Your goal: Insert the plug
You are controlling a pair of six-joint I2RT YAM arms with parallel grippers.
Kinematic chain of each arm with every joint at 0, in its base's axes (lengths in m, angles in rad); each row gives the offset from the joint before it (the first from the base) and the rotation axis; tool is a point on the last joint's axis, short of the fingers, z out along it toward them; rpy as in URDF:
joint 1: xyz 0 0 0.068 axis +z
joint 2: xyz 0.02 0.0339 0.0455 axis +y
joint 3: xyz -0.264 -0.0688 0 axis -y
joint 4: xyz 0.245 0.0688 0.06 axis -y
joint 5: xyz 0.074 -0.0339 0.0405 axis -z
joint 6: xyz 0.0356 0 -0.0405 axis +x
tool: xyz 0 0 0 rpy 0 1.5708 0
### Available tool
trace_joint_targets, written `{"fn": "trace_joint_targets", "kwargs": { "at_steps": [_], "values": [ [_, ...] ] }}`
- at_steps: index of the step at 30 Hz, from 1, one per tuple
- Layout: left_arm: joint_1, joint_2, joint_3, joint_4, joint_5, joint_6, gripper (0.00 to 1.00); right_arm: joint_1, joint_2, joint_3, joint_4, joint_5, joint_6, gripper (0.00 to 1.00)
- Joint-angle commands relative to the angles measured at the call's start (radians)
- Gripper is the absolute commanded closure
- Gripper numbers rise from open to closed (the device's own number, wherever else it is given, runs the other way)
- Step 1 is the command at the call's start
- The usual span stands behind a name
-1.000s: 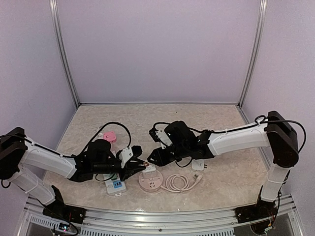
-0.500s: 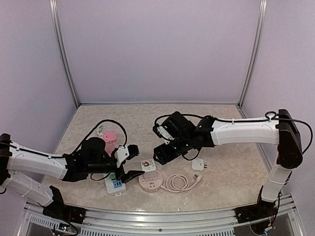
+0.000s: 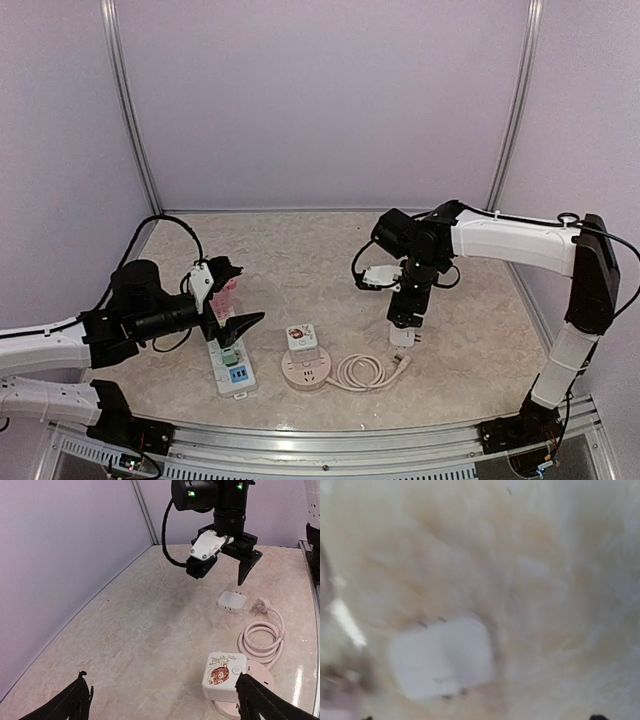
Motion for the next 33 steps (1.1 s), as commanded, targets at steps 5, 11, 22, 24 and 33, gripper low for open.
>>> {"fn": "trace_joint_targets", "kwargs": {
  "at_steps": [5,11,22,24,33],
  "values": [
    [0.195,-0.146,-0.083,0.000,0.109,-0.130,0.01,-0.058,0.045,-0.096,0.021,-0.046,-0.324,0.04],
    [0.314,-0.231,-0.158,0.029,0.169,-0.303,0.01,-0.065,0.117,-0.167,0.093,-0.049,-0.335,0.11],
    [0.413,-0.291,-0.196,0.020,0.183,-0.350,0.02,-0.074,0.220,-0.151,0.189,-0.128,-0.287,0.19],
    [0.413,-0.293,-0.200,0.022,0.190,-0.345,0.02,-0.080,0.241,-0.132,0.178,-0.121,-0.269,0.23],
    [0.415,-0.291,-0.208,0.029,0.197,-0.337,0.03,-0.101,0.286,-0.079,0.145,-0.174,-0.215,0.65]
  ]
}}
